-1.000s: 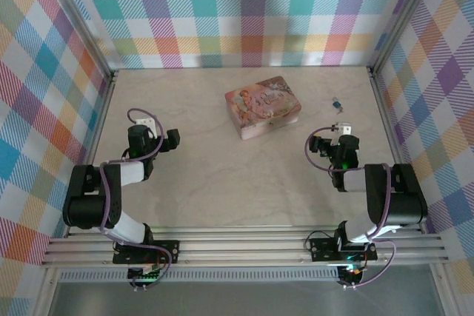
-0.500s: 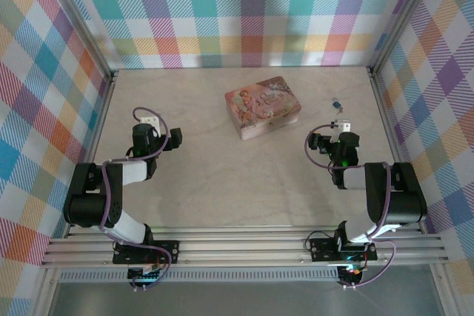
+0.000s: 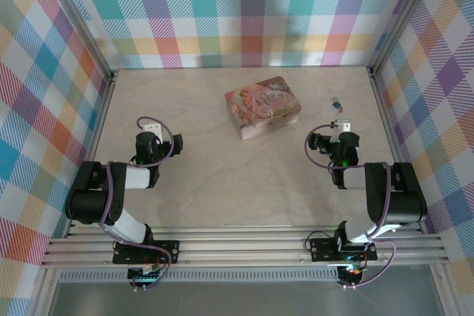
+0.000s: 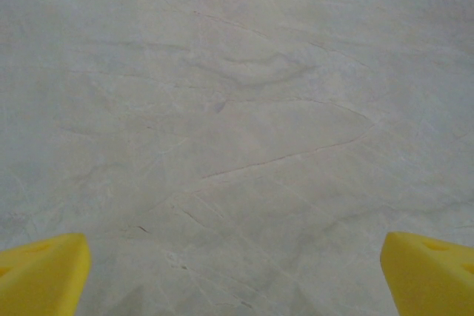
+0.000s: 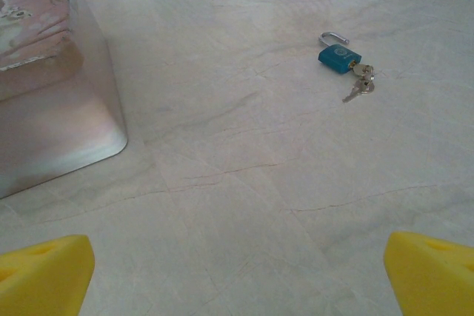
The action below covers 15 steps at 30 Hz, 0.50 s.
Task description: Unlock the padlock with the key
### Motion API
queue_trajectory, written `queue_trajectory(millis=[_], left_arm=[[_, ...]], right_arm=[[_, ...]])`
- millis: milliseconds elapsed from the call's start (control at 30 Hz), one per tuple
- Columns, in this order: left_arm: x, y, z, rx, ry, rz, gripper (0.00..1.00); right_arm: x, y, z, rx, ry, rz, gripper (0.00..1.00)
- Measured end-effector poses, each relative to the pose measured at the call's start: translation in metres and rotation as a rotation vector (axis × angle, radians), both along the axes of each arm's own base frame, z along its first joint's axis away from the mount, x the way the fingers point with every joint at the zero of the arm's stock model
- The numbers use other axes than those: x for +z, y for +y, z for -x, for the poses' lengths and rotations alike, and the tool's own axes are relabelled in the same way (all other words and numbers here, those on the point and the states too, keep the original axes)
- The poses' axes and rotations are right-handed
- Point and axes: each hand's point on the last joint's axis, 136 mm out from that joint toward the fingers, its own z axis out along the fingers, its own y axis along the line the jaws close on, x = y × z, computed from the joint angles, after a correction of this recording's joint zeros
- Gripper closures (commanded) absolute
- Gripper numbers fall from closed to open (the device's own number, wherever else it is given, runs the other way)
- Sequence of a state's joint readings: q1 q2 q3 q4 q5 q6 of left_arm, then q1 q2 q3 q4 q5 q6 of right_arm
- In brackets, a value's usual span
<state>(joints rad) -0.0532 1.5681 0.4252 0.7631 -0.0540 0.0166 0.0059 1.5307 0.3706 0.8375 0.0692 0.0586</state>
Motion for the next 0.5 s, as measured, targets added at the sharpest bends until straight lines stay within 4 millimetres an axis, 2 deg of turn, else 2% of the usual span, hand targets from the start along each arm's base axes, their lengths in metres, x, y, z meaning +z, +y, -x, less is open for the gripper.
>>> queue_trajectory(millis=[500], left_arm=[[0.0001,0.001,0.0,0.006,0.0,-0.008,0.0]], right_arm=[[0.004,0.0003,-0.0032,0.006,-0.01,0.014,0.0]])
